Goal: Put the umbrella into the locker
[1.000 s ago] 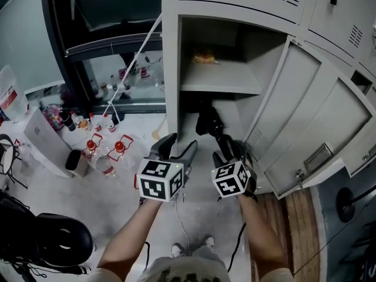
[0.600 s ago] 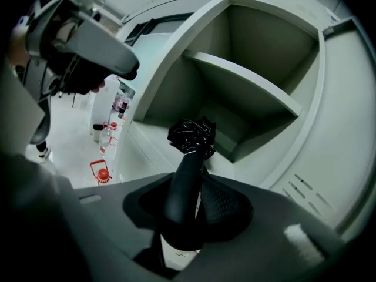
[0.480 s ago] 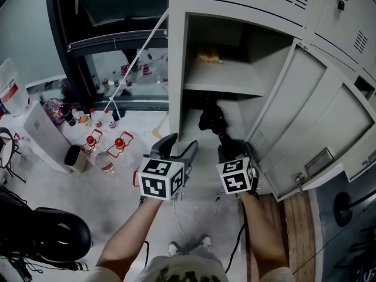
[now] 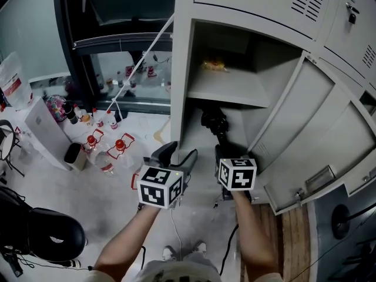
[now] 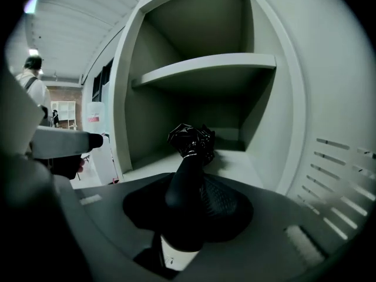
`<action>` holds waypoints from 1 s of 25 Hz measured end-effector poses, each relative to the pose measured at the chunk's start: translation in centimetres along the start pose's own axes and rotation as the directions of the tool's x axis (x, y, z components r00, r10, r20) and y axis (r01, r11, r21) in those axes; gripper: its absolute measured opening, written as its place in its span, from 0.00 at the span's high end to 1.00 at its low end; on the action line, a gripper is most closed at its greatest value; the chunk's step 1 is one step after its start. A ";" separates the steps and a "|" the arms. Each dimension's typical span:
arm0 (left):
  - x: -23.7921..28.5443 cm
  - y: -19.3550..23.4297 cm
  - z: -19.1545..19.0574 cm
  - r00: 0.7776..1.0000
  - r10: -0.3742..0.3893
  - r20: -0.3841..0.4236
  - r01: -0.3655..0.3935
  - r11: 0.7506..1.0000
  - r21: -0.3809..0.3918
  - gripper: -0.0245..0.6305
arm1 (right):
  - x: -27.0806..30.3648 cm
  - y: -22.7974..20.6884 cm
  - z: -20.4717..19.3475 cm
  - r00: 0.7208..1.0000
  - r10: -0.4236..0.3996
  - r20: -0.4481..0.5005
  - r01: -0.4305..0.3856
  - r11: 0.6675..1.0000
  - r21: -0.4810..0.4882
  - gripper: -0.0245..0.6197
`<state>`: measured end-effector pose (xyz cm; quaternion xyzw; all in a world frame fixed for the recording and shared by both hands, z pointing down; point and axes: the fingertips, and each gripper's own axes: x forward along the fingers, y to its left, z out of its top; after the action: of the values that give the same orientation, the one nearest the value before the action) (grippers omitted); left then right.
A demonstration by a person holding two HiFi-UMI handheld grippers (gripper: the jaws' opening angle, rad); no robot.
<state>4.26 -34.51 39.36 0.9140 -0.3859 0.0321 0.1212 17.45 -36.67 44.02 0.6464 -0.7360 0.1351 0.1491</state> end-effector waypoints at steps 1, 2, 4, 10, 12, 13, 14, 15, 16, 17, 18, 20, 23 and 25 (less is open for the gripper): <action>0.0 0.2 0.0 1.000 0.006 0.001 -0.006 1.000 -0.003 0.54 | 0.5 0.0 0.2 1.000 0.001 0.001 -0.001 1.000 0.007 0.76; 0.0 0.4 -0.1 1.000 0.011 0.001 -0.011 1.000 -0.004 0.54 | 1.0 0.0 0.5 1.000 0.001 0.001 -0.001 1.000 0.010 0.76; 0.0 0.9 -0.1 1.000 0.024 0.000 -0.024 1.000 -0.003 0.54 | 2.2 0.0 1.1 1.000 0.000 0.002 0.000 1.000 0.006 0.76; 0.5 2.2 -0.4 0.998 0.058 -0.009 -0.058 0.998 0.008 0.54 | 5.5 -0.2 2.9 1.000 0.015 -0.026 -0.016 1.000 -0.024 0.76; 0.7 2.4 -0.4 0.998 0.066 -0.010 -0.066 0.998 0.015 0.54 | 6.5 -0.2 3.3 0.999 0.021 -0.034 -0.022 0.999 -0.035 0.76; 0.8 2.4 -0.3 0.998 0.068 -0.008 -0.068 0.998 0.017 0.54 | 6.9 -0.2 3.4 0.999 0.024 -0.039 -0.025 0.999 -0.040 0.76; 0.8 2.4 -0.2 0.998 0.070 -0.006 -0.070 0.997 0.020 0.54 | 7.4 -0.3 3.5 0.999 0.026 -0.045 -0.028 0.999 -0.043 0.76; 0.9 2.4 -0.1 0.997 0.072 -0.004 -0.072 0.997 0.024 0.54 | 7.8 -0.3 3.4 0.998 0.028 -0.056 -0.030 0.999 -0.043 0.76; 0.9 2.4 0.0 0.997 0.075 -0.002 -0.075 0.997 0.027 0.54 | 8.2 -0.4 3.3 0.997 0.029 -0.069 -0.032 0.999 -0.040 0.76; 0.9 2.4 0.1 0.997 0.077 0.000 -0.077 0.997 0.030 0.54 | 8.5 -0.4 3.2 0.996 0.032 -0.082 -0.035 0.999 -0.038 0.76; 0.9 2.5 0.2 0.997 0.078 0.001 -0.078 0.996 0.031 0.54 | 8.7 -0.4 3.1 0.995 0.037 -0.092 -0.041 0.999 -0.036 0.75; 1.0 2.4 0.3 0.997 0.079 0.000 -0.079 0.996 0.034 0.54 | 8.9 -0.3 3.1 0.994 0.043 -0.103 -0.047 0.998 -0.038 0.75; 1.1 2.0 0.2 0.998 0.068 -0.003 -0.068 0.997 0.040 0.54 | 8.7 0.2 3.3 0.995 0.054 -0.089 -0.060 0.996 -0.072 0.74; 1.0 1.8 0.2 0.998 0.060 -0.005 -0.060 0.997 0.046 0.54 | 8.3 0.7 3.3 0.995 0.068 -0.072 -0.073 0.994 -0.076 0.70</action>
<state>3.65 -36.44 39.62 0.9044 -0.4121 0.0474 0.1001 15.63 -45.41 44.22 0.6086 -0.7574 0.1336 0.1952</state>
